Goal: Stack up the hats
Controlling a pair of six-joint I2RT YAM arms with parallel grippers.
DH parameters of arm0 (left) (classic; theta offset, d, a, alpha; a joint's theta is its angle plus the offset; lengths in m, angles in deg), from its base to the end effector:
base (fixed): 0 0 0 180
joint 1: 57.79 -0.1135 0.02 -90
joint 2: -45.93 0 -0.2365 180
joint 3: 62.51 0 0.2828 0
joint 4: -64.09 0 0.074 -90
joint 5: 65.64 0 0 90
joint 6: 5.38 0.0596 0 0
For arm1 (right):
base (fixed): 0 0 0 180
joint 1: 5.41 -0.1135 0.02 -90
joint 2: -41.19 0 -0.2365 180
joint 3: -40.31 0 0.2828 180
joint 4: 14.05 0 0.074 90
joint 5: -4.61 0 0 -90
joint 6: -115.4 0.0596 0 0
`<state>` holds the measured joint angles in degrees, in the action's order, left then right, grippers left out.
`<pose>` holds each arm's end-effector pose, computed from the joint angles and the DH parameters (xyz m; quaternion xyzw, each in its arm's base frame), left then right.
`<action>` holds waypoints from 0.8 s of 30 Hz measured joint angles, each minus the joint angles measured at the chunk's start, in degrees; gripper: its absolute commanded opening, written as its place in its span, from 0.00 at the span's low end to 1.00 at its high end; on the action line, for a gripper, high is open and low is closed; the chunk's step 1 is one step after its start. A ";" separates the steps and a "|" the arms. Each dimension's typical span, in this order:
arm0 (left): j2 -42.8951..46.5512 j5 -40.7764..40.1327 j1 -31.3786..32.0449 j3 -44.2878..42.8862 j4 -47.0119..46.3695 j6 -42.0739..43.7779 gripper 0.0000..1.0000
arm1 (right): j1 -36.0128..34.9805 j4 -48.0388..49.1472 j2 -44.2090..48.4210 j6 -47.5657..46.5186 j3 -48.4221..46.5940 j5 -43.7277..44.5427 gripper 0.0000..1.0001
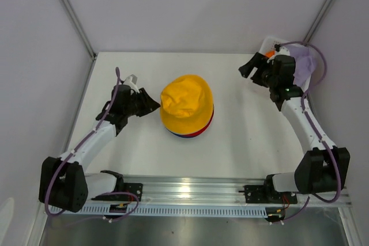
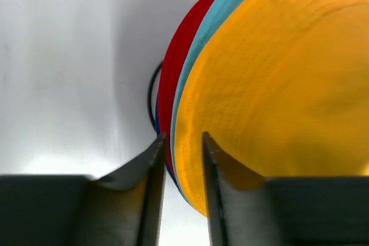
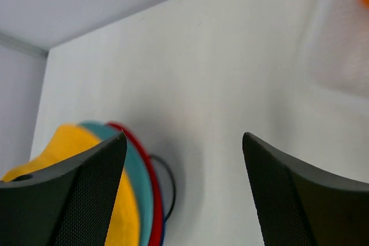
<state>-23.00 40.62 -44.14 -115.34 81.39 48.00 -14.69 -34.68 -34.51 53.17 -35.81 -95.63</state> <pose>0.3034 -0.0908 0.1835 -0.1078 0.8675 -0.3121 0.3720 0.3623 0.0699 0.2989 0.0809 0.8145 0.2504 0.5170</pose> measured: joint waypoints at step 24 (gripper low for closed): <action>9.25 -8.20 -4.52 -17.79 17.68 10.91 0.85 | 23.02 -19.21 -48.92 -18.88 -54.95 26.53 0.78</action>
<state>-13.75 32.42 -48.67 -133.13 99.08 58.91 8.33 -53.89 -83.43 34.28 -90.76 -69.09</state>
